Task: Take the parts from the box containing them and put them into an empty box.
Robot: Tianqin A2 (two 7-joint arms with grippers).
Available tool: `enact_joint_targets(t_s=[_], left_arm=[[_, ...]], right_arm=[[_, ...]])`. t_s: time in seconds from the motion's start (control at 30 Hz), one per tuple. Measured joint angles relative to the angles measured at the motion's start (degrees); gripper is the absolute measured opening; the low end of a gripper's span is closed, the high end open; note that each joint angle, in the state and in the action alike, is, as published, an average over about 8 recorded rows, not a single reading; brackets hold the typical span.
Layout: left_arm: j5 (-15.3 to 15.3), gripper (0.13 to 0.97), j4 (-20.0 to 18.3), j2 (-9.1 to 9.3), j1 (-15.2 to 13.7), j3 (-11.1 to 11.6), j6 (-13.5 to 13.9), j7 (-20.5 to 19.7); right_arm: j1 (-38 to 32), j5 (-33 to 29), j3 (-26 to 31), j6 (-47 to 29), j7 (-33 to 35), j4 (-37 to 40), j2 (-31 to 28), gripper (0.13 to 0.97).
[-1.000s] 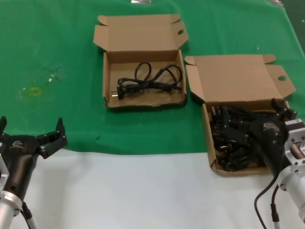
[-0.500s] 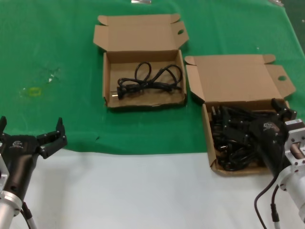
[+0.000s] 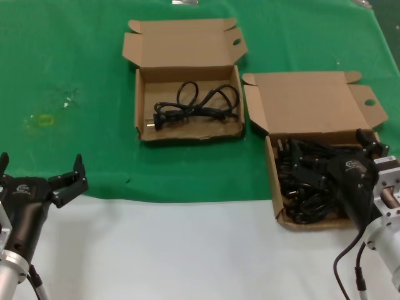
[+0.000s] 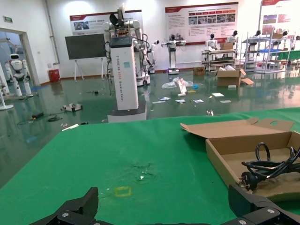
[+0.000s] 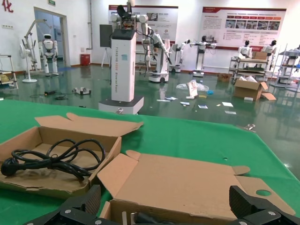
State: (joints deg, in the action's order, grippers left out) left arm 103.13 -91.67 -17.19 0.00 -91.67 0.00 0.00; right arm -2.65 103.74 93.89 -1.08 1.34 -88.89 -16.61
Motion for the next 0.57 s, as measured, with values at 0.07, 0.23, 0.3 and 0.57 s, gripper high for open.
enact_joint_targets(t_s=[0.07, 0.23, 0.3, 0.57], left_arm=[[0.00, 0.966, 0.00, 0.00, 0.00, 0.00, 0.00, 0.00], [0.00, 0.966, 0.00, 0.00, 0.00, 0.00, 0.00, 0.00], [0.00, 0.966, 0.00, 0.00, 0.00, 0.00, 0.00, 0.00], [0.00, 0.966, 0.00, 0.00, 0.00, 0.00, 0.00, 0.00]], right_arm=[[0.00, 0.00, 0.00, 0.00, 0.00, 0.00, 0.00, 0.966], [0.00, 0.00, 0.00, 0.00, 0.00, 0.00, 0.00, 0.966], [0.00, 0.00, 0.00, 0.00, 0.00, 0.00, 0.00, 0.966], [0.00, 0.00, 0.00, 0.00, 0.00, 0.00, 0.00, 0.966]])
